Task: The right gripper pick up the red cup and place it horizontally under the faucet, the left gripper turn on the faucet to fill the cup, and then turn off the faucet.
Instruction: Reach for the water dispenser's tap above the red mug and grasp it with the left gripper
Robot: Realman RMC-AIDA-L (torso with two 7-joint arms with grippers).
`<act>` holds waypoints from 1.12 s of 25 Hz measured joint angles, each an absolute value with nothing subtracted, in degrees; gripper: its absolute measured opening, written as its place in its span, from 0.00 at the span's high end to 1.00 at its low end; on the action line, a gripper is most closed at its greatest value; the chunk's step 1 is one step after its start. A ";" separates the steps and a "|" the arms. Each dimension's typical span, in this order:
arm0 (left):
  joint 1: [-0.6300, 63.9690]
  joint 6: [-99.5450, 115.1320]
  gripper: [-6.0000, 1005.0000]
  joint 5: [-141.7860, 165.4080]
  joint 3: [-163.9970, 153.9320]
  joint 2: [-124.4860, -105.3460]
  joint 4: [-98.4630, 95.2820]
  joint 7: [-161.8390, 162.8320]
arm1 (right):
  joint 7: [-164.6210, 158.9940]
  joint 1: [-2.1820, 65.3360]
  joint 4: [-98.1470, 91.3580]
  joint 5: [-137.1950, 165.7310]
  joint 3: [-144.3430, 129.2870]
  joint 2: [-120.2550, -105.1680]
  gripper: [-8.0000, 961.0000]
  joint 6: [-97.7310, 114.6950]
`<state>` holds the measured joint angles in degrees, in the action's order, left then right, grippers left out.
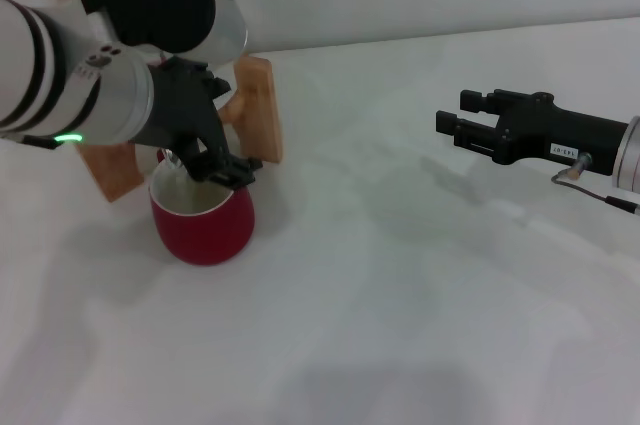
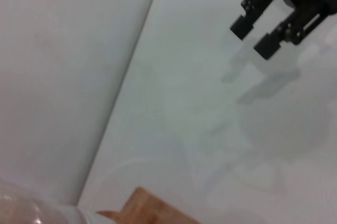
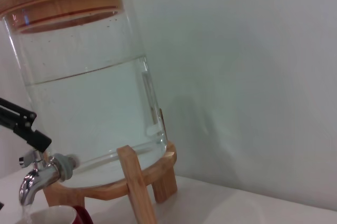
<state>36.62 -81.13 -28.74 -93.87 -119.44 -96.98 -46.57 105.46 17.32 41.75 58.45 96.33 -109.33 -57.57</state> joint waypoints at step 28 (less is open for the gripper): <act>24.06 -86.24 0.13 -30.69 -96.96 -119.44 -113.62 -44.80 | 105.09 17.37 40.87 58.32 96.94 -108.93 0.44 -57.73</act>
<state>24.06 -86.24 -30.69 -96.96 -119.44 -113.62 -44.80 105.09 17.37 40.87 58.32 96.94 -108.93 -57.73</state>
